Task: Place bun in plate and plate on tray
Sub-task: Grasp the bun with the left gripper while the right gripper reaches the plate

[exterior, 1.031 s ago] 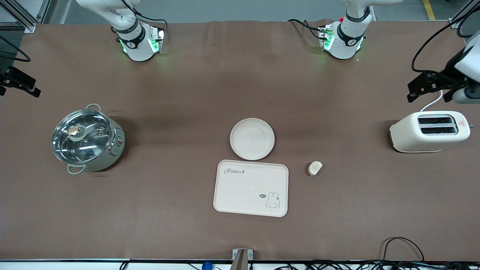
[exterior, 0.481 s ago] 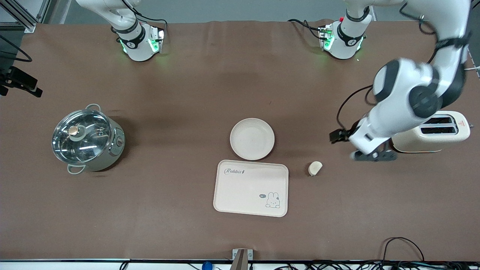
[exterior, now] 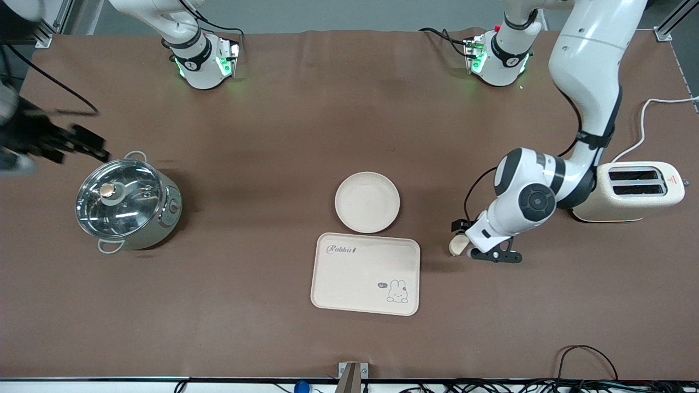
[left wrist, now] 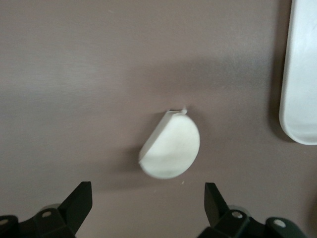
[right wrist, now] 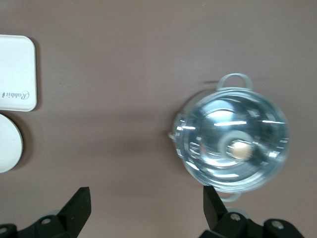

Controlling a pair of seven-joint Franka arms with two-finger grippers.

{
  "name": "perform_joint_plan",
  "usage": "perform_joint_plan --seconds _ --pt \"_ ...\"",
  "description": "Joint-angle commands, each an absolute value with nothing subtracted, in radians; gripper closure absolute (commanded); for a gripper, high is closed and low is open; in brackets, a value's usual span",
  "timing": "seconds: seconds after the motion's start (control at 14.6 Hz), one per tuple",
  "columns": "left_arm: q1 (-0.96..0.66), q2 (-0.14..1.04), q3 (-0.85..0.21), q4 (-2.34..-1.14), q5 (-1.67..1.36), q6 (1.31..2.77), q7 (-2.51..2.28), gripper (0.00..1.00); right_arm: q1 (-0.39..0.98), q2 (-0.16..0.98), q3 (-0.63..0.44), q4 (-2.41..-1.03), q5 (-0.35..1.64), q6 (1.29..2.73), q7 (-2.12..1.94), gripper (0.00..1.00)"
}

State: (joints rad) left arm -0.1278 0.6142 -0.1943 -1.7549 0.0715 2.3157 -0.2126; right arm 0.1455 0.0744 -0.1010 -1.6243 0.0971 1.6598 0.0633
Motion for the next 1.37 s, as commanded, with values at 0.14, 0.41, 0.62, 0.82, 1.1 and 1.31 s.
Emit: perform_joint_plan --seconds 0.14,0.41,0.62,0.82,1.1,1.31 --pt "-0.140 0.664 -0.196 -1.735 0.089 2.390 -0.204 0.12 0.207 0.071 -0.104 -1.850 0.199 1.854 0.094 0.00" --pt "-0.140 0.672 -0.196 -1.738 0.089 2.405 -0.204 0.69 0.297 0.123 -0.104 -1.920 0.247 2.006 0.170 0.00" --pt "-0.143 0.672 -0.196 -1.733 0.091 2.407 -0.202 0.88 0.376 0.190 -0.104 -1.931 0.278 2.101 0.215 0.00" --pt "-0.169 0.661 -0.198 -1.729 0.089 2.405 -0.222 0.99 0.434 0.225 -0.103 -1.992 0.302 2.221 0.229 0.00" --pt "-0.247 0.626 -0.209 -1.648 0.074 2.289 -0.404 0.99 0.529 0.262 -0.103 -2.045 0.432 2.341 0.241 0.00" --pt "-0.354 0.646 -0.242 -1.565 0.071 2.214 -0.697 0.99 0.635 0.297 -0.104 -2.080 0.449 2.428 0.374 0.00"
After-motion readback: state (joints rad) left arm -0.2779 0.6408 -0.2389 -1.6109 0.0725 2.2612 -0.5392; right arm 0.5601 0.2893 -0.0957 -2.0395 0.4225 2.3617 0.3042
